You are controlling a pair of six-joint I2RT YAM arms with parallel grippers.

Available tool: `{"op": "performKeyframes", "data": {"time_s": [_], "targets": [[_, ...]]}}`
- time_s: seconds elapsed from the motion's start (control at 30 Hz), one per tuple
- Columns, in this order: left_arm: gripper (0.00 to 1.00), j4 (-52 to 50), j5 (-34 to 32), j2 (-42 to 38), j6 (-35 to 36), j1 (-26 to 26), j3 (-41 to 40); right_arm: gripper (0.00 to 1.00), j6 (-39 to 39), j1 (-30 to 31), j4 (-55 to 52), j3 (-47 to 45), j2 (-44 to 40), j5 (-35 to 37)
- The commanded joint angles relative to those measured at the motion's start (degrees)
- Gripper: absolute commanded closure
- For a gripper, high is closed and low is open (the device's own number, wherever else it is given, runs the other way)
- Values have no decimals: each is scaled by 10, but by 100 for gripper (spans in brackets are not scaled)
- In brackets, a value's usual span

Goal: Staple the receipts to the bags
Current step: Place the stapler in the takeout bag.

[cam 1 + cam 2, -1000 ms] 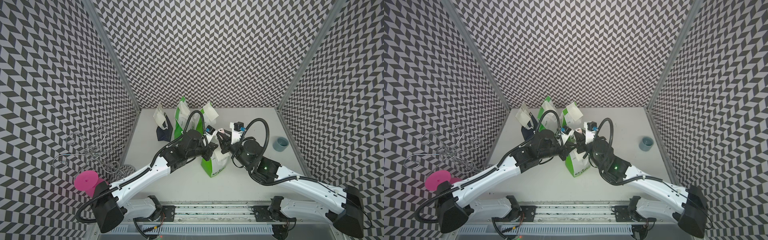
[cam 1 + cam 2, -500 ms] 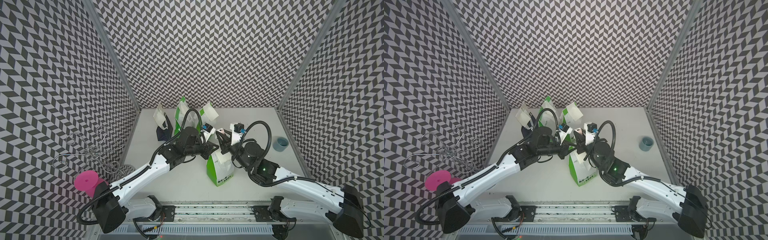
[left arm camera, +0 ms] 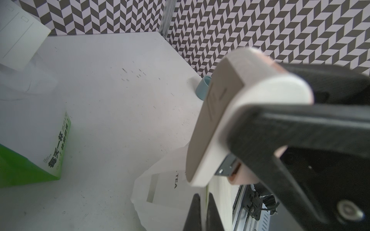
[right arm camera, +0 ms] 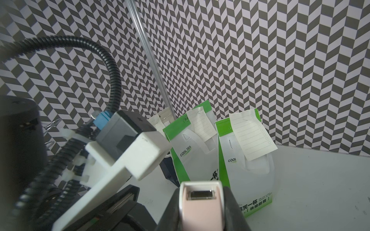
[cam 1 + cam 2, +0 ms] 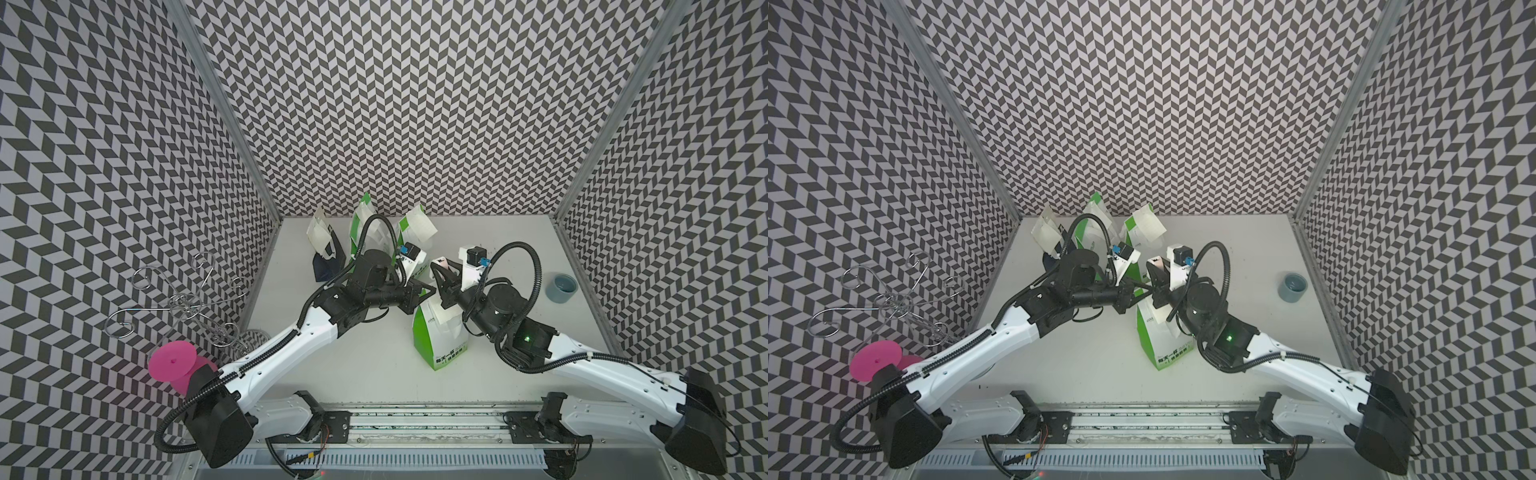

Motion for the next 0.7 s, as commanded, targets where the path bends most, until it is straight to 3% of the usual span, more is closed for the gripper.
{"op": "performKeyframes", "data": {"time_s": [0.0, 0.67], "targets": [[100, 20, 10, -5, -1, 3, 11, 86, -5, 5, 29, 1, -1, -3], [100, 42, -2, -15, 22, 10, 9, 86, -7, 12, -8, 1, 2, 15]]}}
